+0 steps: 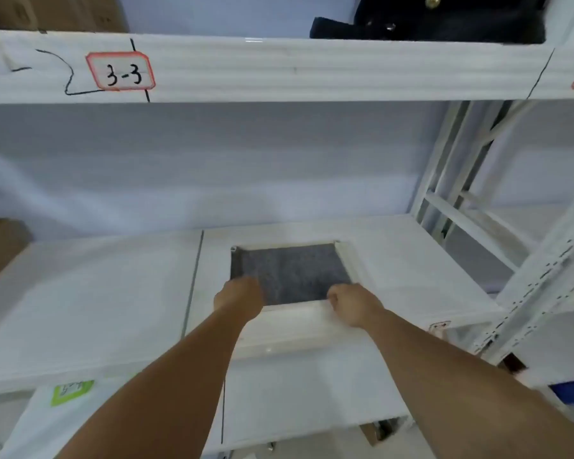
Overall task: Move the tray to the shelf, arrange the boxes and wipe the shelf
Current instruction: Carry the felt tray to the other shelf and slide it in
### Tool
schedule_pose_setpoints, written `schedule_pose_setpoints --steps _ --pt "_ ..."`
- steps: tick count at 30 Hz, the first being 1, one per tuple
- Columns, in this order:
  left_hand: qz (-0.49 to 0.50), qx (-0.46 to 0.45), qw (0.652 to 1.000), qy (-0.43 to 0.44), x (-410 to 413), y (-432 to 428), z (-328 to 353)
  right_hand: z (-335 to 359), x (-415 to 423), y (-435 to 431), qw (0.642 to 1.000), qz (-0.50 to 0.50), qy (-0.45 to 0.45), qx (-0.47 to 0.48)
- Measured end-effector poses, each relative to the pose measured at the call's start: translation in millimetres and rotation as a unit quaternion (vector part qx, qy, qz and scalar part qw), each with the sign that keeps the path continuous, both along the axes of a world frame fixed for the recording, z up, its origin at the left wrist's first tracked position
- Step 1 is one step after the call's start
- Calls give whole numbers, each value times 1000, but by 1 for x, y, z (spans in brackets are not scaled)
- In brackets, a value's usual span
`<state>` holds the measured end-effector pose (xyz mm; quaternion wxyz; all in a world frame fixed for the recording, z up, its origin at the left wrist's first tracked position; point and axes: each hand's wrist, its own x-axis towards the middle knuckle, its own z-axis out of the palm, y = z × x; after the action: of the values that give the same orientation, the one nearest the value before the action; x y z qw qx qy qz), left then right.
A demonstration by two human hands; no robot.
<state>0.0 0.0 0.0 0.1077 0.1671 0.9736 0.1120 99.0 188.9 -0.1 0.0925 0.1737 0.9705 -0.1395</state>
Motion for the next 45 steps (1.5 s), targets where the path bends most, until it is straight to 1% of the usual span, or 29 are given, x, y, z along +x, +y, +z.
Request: schedule_pose_setpoints --steps 2,4,6,9,12,15,17,20,23,27,31,34,36,39,42,45 --pt "26 1 1000 6 -11 -1 -6 -6 -7 6 998 -46 30 27" --pt "24 -18 999 17 -18 -1 -12 -14 -13 12 996 -69 46 45" --pt "26 -15 999 18 -25 0 -16 -21 -21 19 994 -80 53 44" --pt "62 30 998 14 -38 0 -22 -31 -31 30 992 -101 63 40" --pt "109 96 989 13 -43 2 -29 -38 -41 40 991 -112 61 37" --pt "151 145 978 8 -45 4 -35 -47 -49 46 988 -142 61 4" --pt "159 158 974 14 -47 7 -38 -53 -51 51 985 -155 68 -26" --pt "170 170 970 16 -49 10 -44 -61 -53 59 974 -171 114 -90" --pt "215 195 957 5 -48 13 -47 -63 -54 69 962 -189 145 -132" --pt "275 182 943 -31 -42 13 -50 -64 -53 82 956 -216 131 -149" --pt "283 172 943 -36 -36 16 -57 -66 -52 90 954 -240 116 -141" --pt "318 217 921 -61 -35 17 -60 -67 -45 92 950 -261 95 -143" --pt "347 253 898 -93 -34 19 -59 -65 -39 95 948 -269 86 -145" --pt "369 322 861 -135 -31 25 -54 -61 -29 101 938 -284 99 -171" --pt "322 389 847 -168 -27 38 -44 -57 -12 110 909 -330 140 -215" --pt "270 435 835 -201 -22 57 -28 -52 8 116 881 -374 185 -225"
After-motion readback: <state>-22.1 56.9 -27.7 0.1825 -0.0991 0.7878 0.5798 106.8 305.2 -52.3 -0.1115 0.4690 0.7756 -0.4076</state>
